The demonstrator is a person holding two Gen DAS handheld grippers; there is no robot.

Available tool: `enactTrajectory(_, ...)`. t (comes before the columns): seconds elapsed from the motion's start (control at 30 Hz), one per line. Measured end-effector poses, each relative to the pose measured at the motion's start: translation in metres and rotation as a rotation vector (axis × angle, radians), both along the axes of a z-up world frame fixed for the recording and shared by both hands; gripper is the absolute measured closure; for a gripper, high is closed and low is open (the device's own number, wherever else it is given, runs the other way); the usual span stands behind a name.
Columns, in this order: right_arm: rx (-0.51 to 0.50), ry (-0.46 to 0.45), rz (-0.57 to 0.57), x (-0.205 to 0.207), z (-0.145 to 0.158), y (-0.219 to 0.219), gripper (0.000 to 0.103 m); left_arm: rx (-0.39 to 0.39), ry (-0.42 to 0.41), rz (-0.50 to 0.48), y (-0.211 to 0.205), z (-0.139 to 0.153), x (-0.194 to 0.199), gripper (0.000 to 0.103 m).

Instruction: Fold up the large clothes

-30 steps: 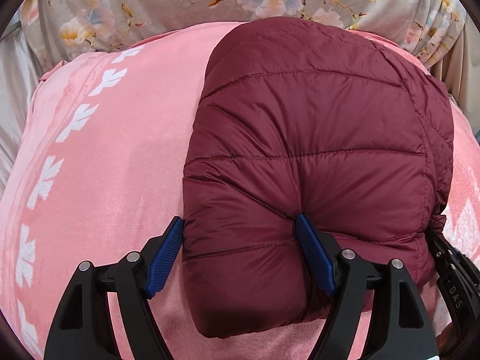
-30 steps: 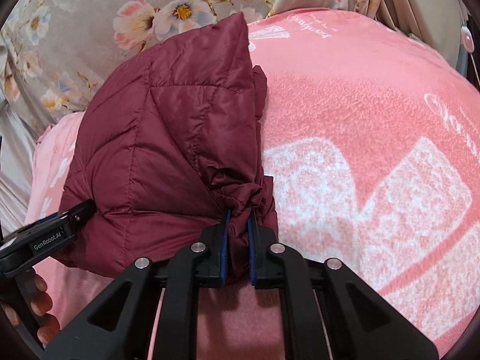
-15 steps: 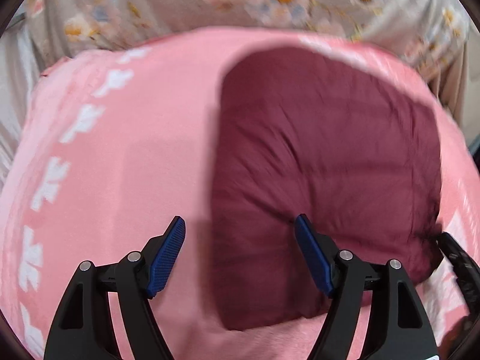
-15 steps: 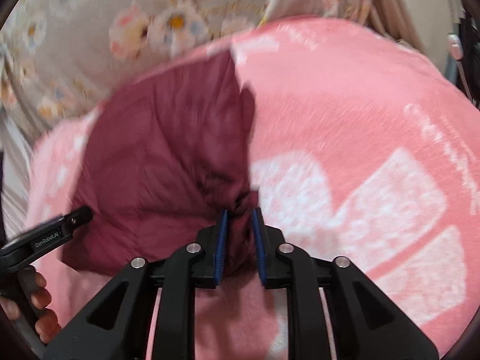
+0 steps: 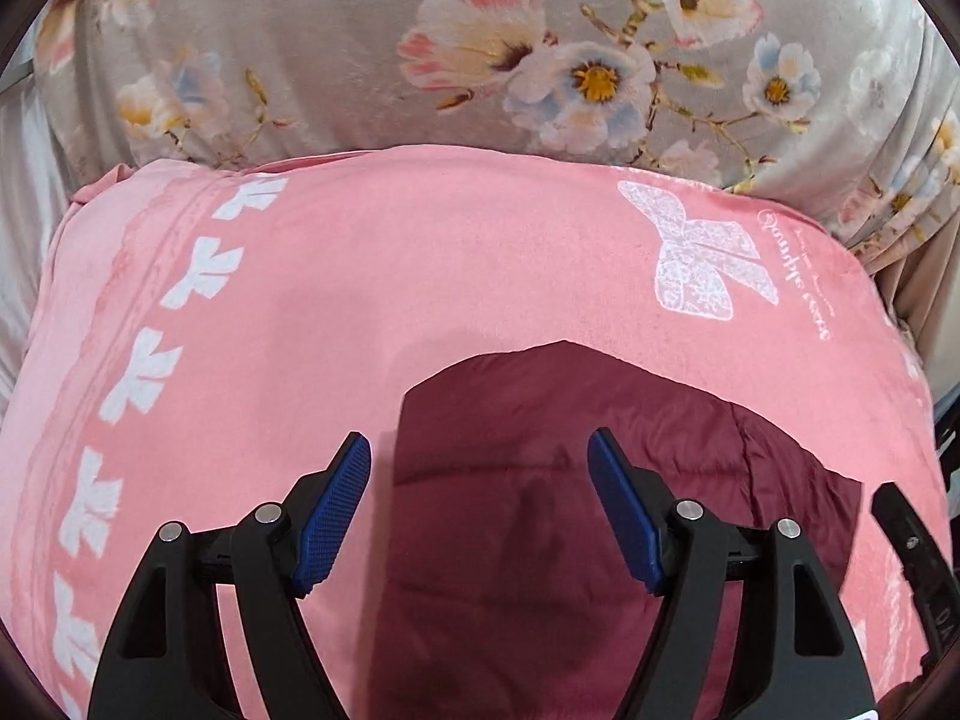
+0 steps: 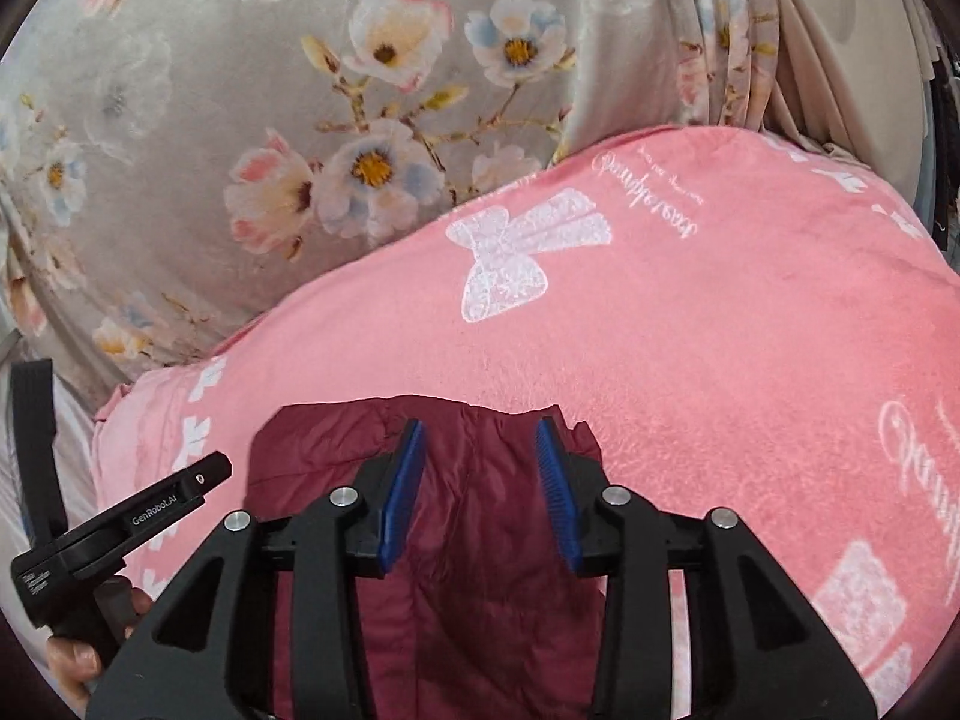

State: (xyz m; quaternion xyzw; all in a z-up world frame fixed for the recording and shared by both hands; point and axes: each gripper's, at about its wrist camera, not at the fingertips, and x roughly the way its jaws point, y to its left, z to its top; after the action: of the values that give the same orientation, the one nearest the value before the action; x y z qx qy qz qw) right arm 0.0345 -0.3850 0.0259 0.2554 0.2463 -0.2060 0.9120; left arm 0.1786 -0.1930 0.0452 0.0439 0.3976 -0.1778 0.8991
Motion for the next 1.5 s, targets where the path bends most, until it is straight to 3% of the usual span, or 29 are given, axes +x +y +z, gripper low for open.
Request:
enactTrajectory(0.2, 0.009, 0.119, -0.013, 0.036, -0.051, -0.010, 0.067, 0.068, 0.054, -0.007, -0.033, -0.047, 0.021, 0.031)
enactTrajectory(0.53, 0.028, 0.120, 0.013, 0.050, -0.089, -0.023, 0.066, 0.090, 0.002, 0.012, -0.047, -0.078, 0.023, 0.022)
enactTrajectory(0.9, 0.010, 0.126, 0.006, 0.056, -0.097, -0.020, 0.066, 0.133, -0.066, 0.028, -0.055, -0.094, 0.020, 0.020)
enactTrajectory(1.5, 0.005, 0.121, -0.002, 0.058, -0.099, -0.021, 0.066, 0.140, -0.079, 0.033, -0.058, -0.098, 0.022, 0.018)
